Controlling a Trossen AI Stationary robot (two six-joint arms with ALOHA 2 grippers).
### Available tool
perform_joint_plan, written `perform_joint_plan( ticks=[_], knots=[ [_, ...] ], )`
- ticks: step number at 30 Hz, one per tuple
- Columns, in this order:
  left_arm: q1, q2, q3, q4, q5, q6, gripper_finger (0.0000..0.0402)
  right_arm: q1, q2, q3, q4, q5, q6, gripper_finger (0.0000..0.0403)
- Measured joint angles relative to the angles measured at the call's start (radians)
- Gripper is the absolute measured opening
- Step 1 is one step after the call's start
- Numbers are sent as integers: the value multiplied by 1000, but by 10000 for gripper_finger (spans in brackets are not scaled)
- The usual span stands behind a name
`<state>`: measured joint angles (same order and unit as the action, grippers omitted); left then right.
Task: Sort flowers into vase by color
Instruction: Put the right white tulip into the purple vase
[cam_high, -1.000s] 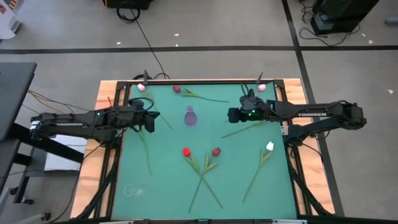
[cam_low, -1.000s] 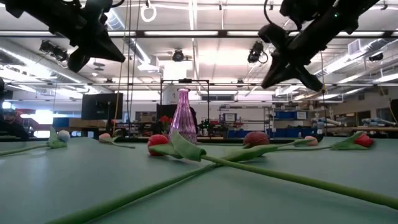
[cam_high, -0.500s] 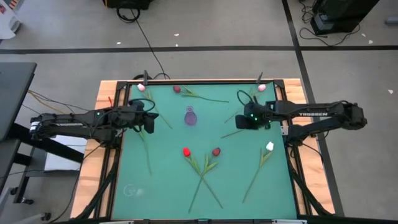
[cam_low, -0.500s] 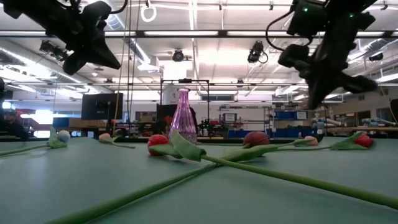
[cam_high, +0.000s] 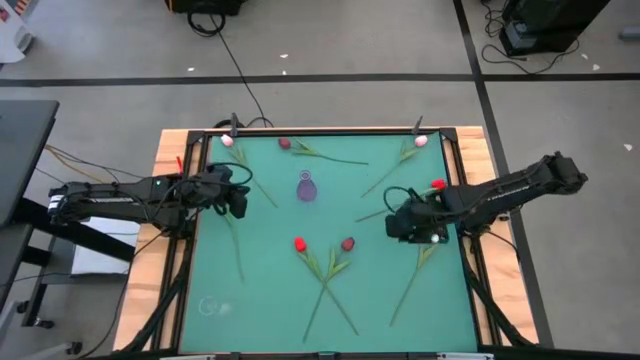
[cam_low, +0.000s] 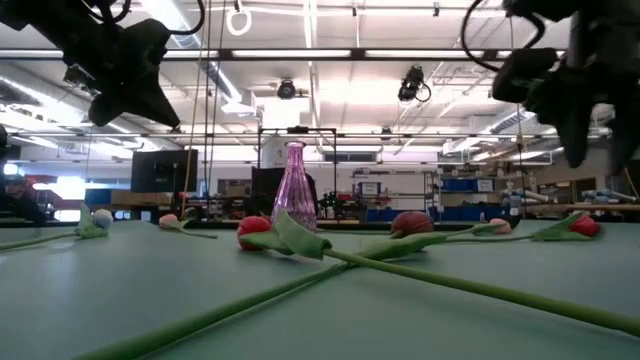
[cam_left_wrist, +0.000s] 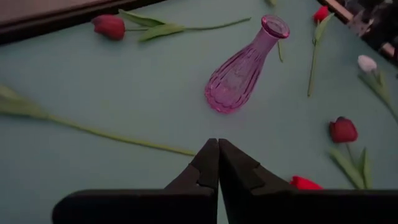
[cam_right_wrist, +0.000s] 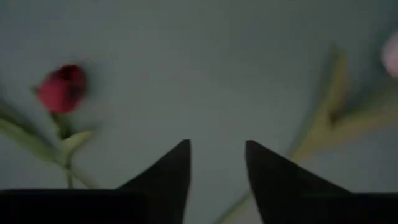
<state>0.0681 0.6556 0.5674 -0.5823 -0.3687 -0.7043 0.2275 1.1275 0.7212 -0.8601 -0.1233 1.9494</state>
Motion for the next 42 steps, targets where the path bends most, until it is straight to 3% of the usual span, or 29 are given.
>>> perform_joint_plan(
  ticks=[6,12,23,38,42],
  knots=[
    [0,0,0,0,0,70,17,181,50,0,-73,22,312,267],
    [0,0,0,1,0,72,18,216,226,-1,-87,-43,337,264],
    [1,0,0,2,19,61,18,196,415,5,-4,-32,338,196],
    [1,0,0,2,19,60,18,247,420,3,23,79,308,18],
    [1,-1,0,15,19,51,18,259,412,23,24,130,300,11]
  ],
)
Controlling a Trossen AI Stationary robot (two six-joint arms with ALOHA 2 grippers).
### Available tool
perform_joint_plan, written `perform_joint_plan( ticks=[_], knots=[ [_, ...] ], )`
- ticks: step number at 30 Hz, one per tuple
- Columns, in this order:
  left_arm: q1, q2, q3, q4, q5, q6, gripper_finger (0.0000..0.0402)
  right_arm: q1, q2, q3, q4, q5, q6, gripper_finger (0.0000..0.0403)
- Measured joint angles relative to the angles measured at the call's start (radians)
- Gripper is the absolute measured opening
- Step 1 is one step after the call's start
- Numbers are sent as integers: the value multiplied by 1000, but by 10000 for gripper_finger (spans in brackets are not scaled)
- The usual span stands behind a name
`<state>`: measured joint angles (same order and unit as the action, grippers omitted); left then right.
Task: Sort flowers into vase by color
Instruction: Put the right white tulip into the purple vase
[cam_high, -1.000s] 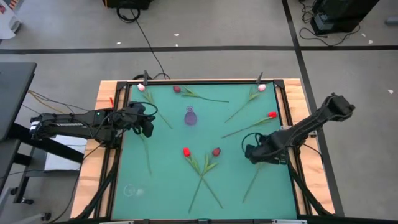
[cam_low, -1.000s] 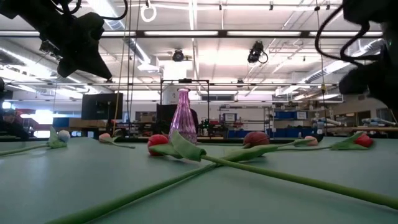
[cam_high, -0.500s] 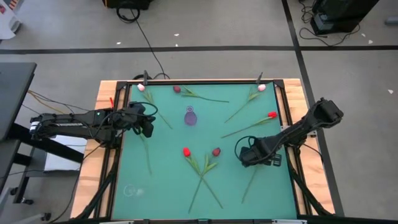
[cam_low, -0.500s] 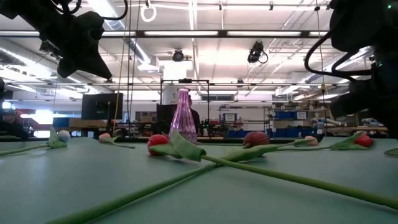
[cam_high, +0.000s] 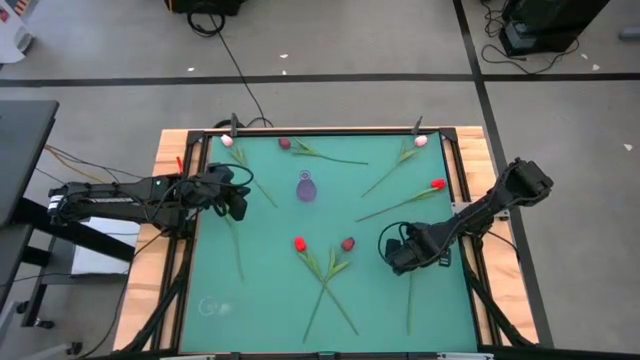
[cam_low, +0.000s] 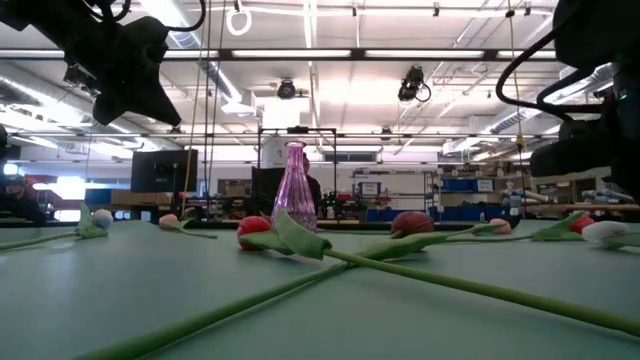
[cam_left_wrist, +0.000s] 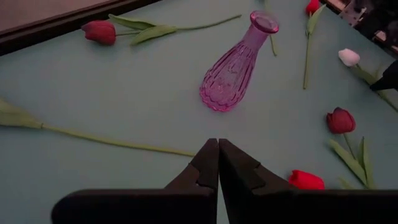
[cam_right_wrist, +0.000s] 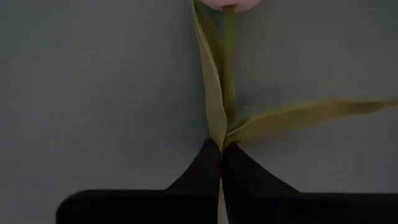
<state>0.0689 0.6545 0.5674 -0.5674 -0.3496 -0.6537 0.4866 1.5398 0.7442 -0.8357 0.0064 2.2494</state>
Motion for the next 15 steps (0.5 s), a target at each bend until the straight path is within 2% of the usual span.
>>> perform_joint_plan(
  ticks=[9,15],
  knots=[
    [0,-1,0,25,0,14,18,-1,-32,155,-69,350,-34,6],
    [0,-1,0,25,38,16,18,-32,-36,254,-79,570,-144,7]
  ],
)
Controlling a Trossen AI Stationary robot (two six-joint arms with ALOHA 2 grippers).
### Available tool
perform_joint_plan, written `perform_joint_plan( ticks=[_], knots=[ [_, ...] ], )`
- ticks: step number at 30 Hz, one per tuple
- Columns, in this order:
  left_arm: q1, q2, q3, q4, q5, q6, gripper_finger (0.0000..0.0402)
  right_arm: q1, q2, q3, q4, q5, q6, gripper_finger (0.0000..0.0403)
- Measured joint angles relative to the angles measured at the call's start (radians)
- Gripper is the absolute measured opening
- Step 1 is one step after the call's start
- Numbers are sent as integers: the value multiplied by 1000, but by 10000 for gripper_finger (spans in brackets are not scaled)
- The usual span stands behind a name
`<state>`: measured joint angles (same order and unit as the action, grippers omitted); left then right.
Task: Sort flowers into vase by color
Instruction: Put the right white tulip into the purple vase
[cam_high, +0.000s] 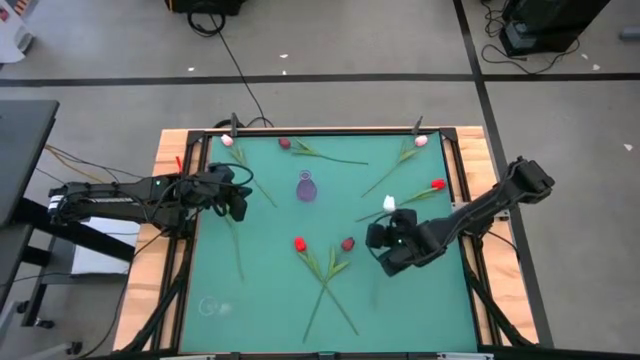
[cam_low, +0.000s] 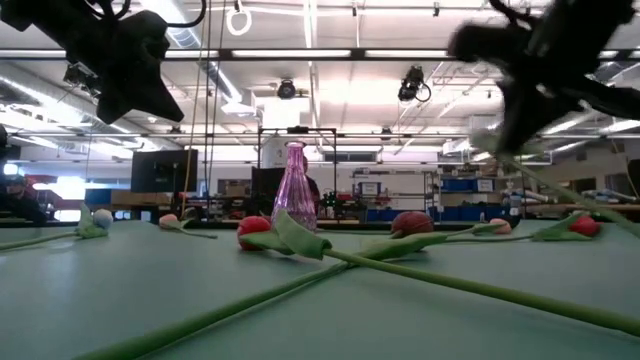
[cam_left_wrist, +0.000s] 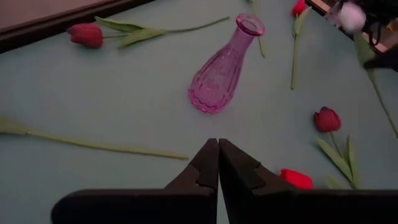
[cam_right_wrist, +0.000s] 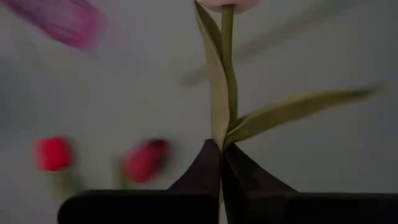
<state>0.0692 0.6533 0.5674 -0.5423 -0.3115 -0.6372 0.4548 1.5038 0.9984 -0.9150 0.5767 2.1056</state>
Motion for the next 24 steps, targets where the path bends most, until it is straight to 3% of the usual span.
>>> perform_joint_plan(
  ticks=[6,13,17,24],
  knots=[
    [0,0,0,0,20,4,18,-79,0,114,10,209,-358,10],
    [0,0,0,63,22,106,18,-209,0,195,226,340,-988,17],
    [0,0,0,165,22,115,18,-296,-1,219,434,267,-1234,12],
    [0,0,0,333,22,188,18,-427,-1,219,874,20,-1683,16]
  ],
)
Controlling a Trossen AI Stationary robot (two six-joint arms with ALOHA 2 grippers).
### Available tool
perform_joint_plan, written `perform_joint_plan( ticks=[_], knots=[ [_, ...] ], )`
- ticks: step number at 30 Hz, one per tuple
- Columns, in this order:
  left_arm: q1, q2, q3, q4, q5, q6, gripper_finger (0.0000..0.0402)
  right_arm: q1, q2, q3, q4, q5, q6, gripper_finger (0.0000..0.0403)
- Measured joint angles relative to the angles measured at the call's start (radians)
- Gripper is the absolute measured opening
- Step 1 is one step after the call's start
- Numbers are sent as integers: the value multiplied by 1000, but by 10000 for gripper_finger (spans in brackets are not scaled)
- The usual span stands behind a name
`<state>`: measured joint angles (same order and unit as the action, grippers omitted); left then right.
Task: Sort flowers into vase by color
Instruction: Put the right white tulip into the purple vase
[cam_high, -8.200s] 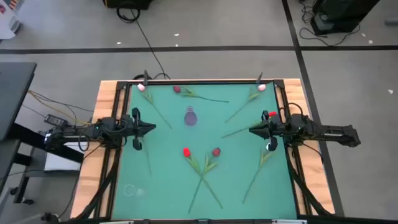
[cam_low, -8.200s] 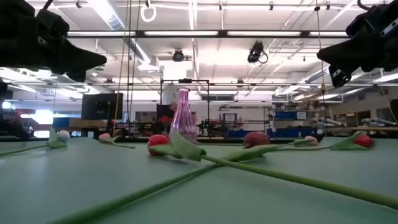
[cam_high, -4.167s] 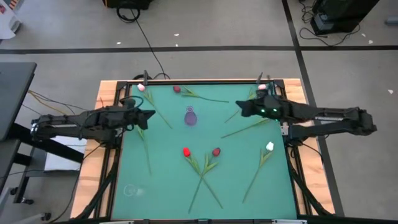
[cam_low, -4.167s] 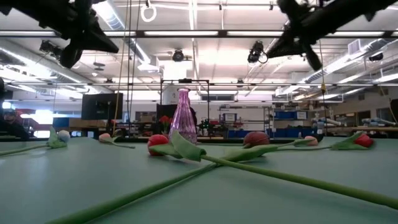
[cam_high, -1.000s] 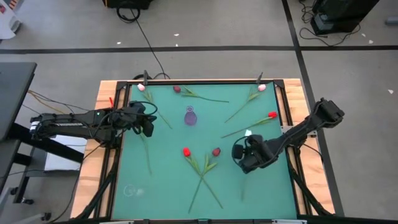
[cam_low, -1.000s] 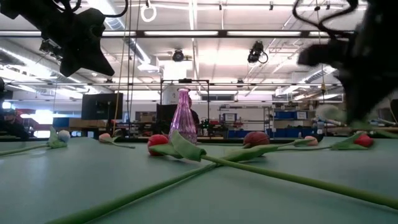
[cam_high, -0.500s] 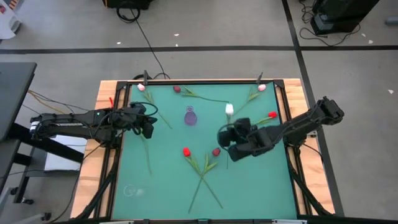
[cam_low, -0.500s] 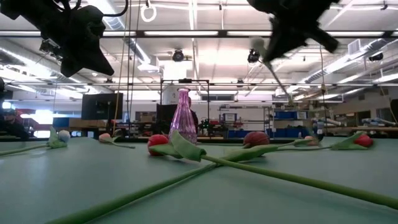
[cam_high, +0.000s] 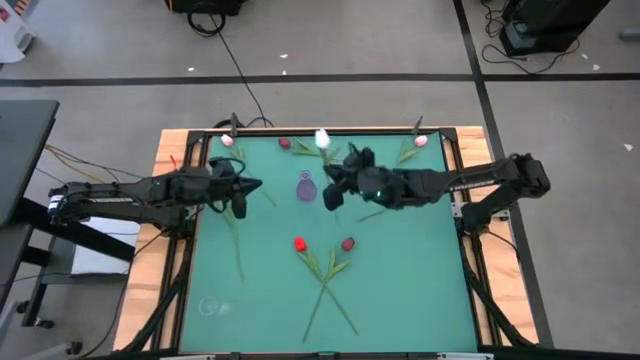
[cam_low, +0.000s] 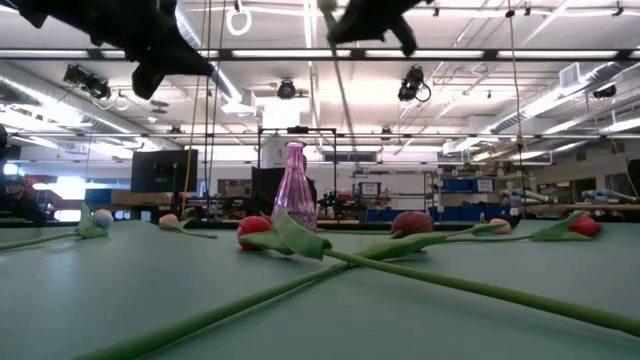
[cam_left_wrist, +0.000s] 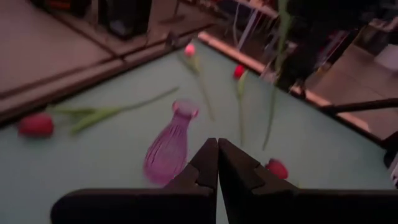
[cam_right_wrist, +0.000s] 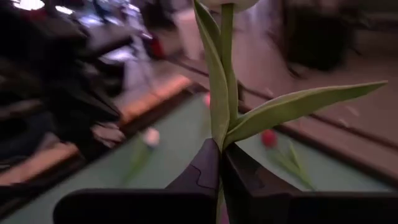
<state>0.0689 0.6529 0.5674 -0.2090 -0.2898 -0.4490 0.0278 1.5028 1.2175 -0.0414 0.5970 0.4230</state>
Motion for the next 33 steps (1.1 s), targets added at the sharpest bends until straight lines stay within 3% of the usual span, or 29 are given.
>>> perform_joint_plan(
  ticks=[8,14,21,28,33],
  knots=[
    [0,-3,0,40,-22,44,18,-137,0,0,370,-301,-286,13],
    [0,-46,0,42,-23,45,18,-196,-1,1,427,-428,-326,12],
    [0,-108,0,42,-58,110,27,-231,35,1,462,-488,-367,12],
    [0,-153,0,65,-85,209,109,-242,35,1,476,-489,-399,12],
    [0,-128,1,212,-84,277,152,-267,43,1,491,-523,-397,12]
  ],
)
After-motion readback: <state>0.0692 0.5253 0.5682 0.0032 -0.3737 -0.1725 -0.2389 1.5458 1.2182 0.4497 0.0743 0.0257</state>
